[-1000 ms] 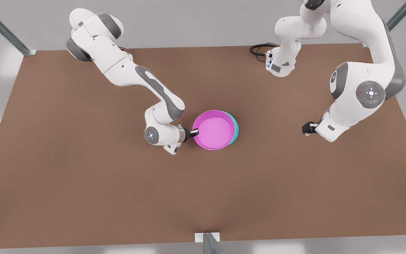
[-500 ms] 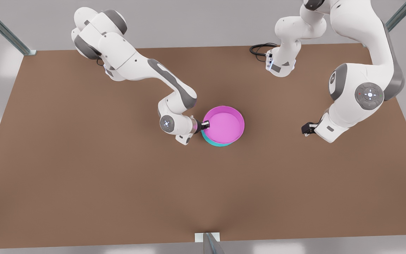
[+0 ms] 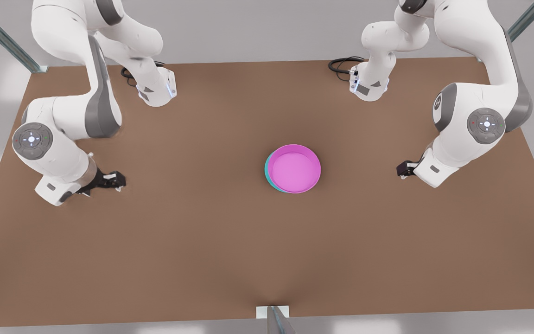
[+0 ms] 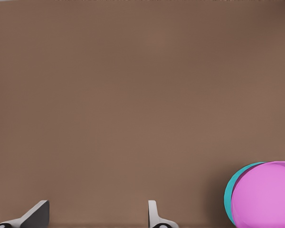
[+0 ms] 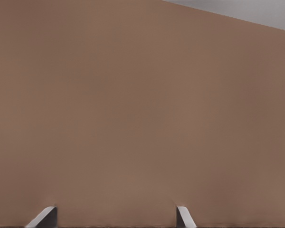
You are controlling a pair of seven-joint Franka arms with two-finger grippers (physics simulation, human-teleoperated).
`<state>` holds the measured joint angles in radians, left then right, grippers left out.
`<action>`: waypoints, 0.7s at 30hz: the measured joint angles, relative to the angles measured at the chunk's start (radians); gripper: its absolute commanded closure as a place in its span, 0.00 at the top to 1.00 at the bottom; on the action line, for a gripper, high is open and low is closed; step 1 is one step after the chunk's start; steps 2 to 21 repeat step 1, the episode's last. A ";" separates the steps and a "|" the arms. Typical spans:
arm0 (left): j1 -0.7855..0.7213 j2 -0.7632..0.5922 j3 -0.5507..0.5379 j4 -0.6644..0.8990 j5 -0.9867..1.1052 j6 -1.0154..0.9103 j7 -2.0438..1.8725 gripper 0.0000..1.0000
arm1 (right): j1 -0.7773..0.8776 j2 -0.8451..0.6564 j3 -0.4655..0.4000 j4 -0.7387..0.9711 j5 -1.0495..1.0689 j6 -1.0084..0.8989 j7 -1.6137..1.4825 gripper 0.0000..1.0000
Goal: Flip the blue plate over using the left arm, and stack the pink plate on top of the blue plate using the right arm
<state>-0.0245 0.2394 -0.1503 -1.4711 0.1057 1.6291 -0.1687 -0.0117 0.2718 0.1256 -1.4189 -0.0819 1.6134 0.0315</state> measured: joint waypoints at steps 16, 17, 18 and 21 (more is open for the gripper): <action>0.000 0.000 0.000 0.000 0.000 0.000 0.000 1.00 | -0.004 0.000 0.000 0.001 0.026 -0.006 0.027 1.00; 0.000 0.000 0.000 0.000 0.000 0.000 0.000 1.00 | -0.004 0.000 0.000 0.001 0.026 -0.006 0.027 1.00; 0.000 0.000 0.000 0.000 0.000 0.000 0.000 1.00 | -0.004 0.000 0.000 0.001 0.026 -0.006 0.027 1.00; 0.000 0.000 0.000 0.000 0.000 0.000 0.000 1.00 | -0.004 0.000 0.000 0.001 0.026 -0.006 0.027 1.00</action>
